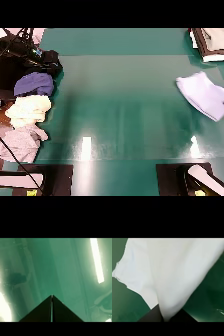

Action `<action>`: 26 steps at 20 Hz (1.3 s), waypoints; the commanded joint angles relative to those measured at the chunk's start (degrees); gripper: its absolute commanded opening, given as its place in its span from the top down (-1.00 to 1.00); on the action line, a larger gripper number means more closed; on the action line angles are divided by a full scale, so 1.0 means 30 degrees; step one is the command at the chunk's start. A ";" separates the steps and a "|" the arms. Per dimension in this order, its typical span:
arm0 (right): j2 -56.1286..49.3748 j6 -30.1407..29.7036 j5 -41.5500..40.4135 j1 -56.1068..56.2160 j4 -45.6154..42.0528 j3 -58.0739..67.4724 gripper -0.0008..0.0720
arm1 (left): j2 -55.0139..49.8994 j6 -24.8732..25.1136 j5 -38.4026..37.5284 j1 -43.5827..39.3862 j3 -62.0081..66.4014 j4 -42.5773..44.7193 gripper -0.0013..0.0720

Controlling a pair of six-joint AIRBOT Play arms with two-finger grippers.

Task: Fold the shirts.

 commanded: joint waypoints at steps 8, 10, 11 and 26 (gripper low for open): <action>0.0758 0.1020 0.3504 -0.3665 -0.9923 0.0277 -0.42 | 0.0000 -0.0138 -0.0022 -0.0015 0.0000 -0.0044 0.90; 0.0765 0.1180 0.4736 -0.3985 -1.1489 0.1836 -0.49 | 0.0000 -0.0007 -0.0022 -0.0015 0.0000 -0.0044 0.90; 0.0765 0.1887 0.4911 -0.4065 -1.0761 0.2484 -0.49 | 0.0000 -0.0015 -0.0022 -0.0015 0.0000 -0.0044 0.90; 0.0765 0.1647 0.7577 1.0630 -0.2310 0.3672 0.93 | 0.0007 -0.0029 0.1078 -0.0007 0.0007 -0.0066 0.90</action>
